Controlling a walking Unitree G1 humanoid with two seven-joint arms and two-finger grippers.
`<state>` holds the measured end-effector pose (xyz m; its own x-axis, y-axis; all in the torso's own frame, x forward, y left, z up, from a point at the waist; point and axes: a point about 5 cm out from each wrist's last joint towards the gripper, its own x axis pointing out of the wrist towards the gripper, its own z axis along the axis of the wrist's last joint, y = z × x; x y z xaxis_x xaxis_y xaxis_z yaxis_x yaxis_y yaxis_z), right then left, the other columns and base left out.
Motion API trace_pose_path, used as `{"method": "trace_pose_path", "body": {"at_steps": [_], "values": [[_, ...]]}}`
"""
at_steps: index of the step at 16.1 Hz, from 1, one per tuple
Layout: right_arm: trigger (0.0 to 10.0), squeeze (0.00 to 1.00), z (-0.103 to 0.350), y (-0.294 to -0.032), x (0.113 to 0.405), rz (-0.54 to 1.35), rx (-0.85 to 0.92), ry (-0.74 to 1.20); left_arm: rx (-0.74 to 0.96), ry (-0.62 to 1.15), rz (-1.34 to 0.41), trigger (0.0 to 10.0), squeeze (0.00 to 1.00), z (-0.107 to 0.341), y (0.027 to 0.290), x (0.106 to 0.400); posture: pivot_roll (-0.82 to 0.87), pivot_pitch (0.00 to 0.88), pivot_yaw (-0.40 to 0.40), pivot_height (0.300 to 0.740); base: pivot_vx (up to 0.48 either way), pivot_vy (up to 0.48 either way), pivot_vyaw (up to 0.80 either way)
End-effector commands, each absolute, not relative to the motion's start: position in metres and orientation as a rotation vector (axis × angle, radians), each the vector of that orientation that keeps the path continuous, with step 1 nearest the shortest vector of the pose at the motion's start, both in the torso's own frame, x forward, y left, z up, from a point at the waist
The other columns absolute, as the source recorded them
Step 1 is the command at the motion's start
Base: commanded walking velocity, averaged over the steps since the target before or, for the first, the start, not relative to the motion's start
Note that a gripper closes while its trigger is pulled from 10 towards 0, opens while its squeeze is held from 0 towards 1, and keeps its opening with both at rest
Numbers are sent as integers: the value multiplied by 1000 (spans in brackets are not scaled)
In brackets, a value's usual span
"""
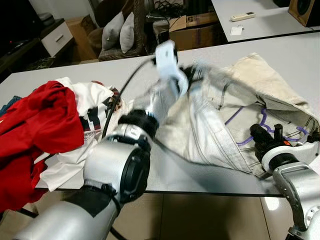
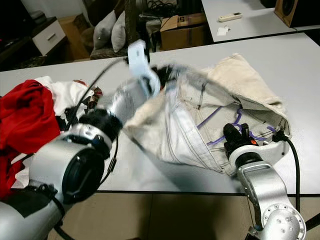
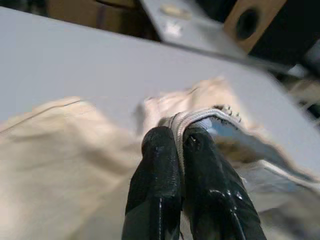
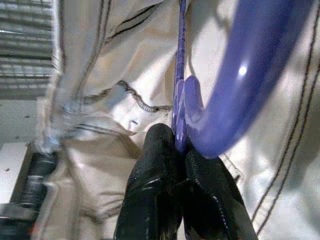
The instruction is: Hang hanger
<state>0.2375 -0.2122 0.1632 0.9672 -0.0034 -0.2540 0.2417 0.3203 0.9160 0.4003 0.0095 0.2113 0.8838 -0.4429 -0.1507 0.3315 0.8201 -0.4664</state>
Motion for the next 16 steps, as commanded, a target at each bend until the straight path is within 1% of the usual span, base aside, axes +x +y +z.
{"method": "trace_pose_path", "body": {"at_steps": [1, 2, 3, 4, 5, 6, 7, 8, 11, 12, 13, 14, 15, 16], "values": [[10000, 0, 171, -209, 238, -139, 1250, 204, -370, 288, -372, 0, 0, 195, 19, 400, -59, 0, 226, 740, 0, 0, 0], [10000, 0, 172, -209, 238, -133, 1249, 200, -328, 304, -376, 0, 0, 185, 17, 397, -59, 0, 226, 740, 0, 0, 0], [10000, 0, 175, -208, 238, -124, 1253, 196, -237, 321, -464, 3882, 0, 174, 7, 390, -67, 0, 230, 740, 0, 0, 0], [10000, 0, 177, -207, 239, -118, 1255, 196, -136, 341, -555, 8824, 0, 164, -1, 382, -71, 0, 230, 740, 0, 0, 0], [10000, 0, 177, -207, 239, -116, 1257, 198, -91, 355, -615, 10000, 0, 158, -6, 378, -71, 0, 229, 740, 0, 0, 0], [10000, 0, 178, -205, 240, -112, 1256, 203, -14, 390, -719, 10000, 1000, 146, -13, 369, -72, 0, 230, 740, 0, 0, 0], [10000, 0, 178, -204, 240, -103, 1231, 209, 26, 406, -722, 10000, 1000, 140, -9, 368, -75, 0, 231, 740, 0, 0, 0], [10000, 0, 179, -205, 241, -103, 1217, 213, 20, 407, -711, 10000, 1000, 140, -5, 370, -77, 0, 230, 740, 0, 0, 0], [10000, 0, 176, -208, 241, -127, 1217, 211, 73, 350, -665, 10000, 1000, 153, 18, 383, -69, 0, 215, 740, 0, 0, 0], [10000, 0, 174, -209, 241, -137, 1219, 214, 104, 312, -657, 10000, 1000, 161, 30, 389, -64, 0, 212, 740, 0, 0, 0], [10000, 0, 172, -208, 242, -140, 1214, 220, 142, 283, -670, 10000, 1000, 166, 35, 392, -61, 0, 210, 740, 0, 0, 0], [10000, 0, 171, -206, 243, -139, 1202, 228, 106, 244, -743, 10000, 376, 174, 36, 392, -63, 0, 211, 740, 0, 0, 0], [10000, 0, 171, -206, 244, -139, 1201, 229, 82, 228, -769, 10000, 0, 178, 35, 393, -64, 0, 213, 740, 0, 0, 0], [10000, 0, 169, -206, 244, -146, 1177, 235, 39, 202, -839, 10000, 0, 185, 33, 392, -70, 0, 216, 740, 0, 0, 0]]}}
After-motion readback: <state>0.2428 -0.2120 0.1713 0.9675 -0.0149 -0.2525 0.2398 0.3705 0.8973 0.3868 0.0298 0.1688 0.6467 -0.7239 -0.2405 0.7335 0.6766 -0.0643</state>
